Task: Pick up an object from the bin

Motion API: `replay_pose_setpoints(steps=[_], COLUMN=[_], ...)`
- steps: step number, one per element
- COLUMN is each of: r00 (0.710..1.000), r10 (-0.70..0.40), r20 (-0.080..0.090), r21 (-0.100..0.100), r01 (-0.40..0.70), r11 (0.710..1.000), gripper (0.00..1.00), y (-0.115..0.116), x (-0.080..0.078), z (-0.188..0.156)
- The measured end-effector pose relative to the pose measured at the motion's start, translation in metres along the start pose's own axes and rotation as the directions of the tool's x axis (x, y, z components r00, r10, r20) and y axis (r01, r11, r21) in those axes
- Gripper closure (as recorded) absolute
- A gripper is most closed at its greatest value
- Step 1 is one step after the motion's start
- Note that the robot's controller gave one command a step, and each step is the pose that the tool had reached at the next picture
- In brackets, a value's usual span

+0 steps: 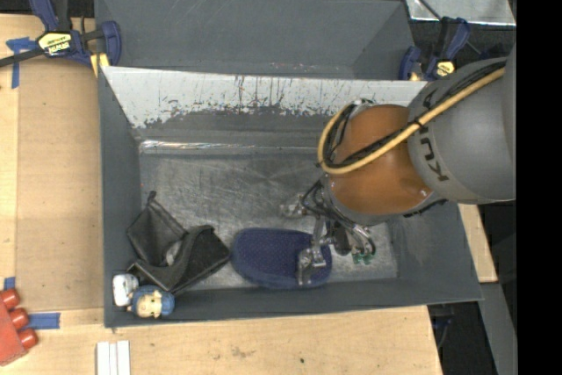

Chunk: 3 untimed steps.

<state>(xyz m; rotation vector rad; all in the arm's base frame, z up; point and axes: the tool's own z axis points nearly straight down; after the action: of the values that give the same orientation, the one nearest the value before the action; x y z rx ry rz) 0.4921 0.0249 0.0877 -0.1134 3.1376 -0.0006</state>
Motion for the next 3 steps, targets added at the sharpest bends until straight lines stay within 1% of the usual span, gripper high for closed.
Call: replay_pose_setpoints(steps=[1,2,3], r00=[0.996,0.996,0.998], r10=[0.083,0.084,0.063], r20=[-0.010,-0.003,0.009], r21=[0.000,-0.001,0.001], r01=[-0.083,-0.084,-0.063], r11=[0.997,0.996,0.998], gripper=[0.00,1.00,1.00], y=[-0.004,-0.004,-0.019], x=[-0.010,-0.013,-0.016], z=[0.013,0.010,-0.094])
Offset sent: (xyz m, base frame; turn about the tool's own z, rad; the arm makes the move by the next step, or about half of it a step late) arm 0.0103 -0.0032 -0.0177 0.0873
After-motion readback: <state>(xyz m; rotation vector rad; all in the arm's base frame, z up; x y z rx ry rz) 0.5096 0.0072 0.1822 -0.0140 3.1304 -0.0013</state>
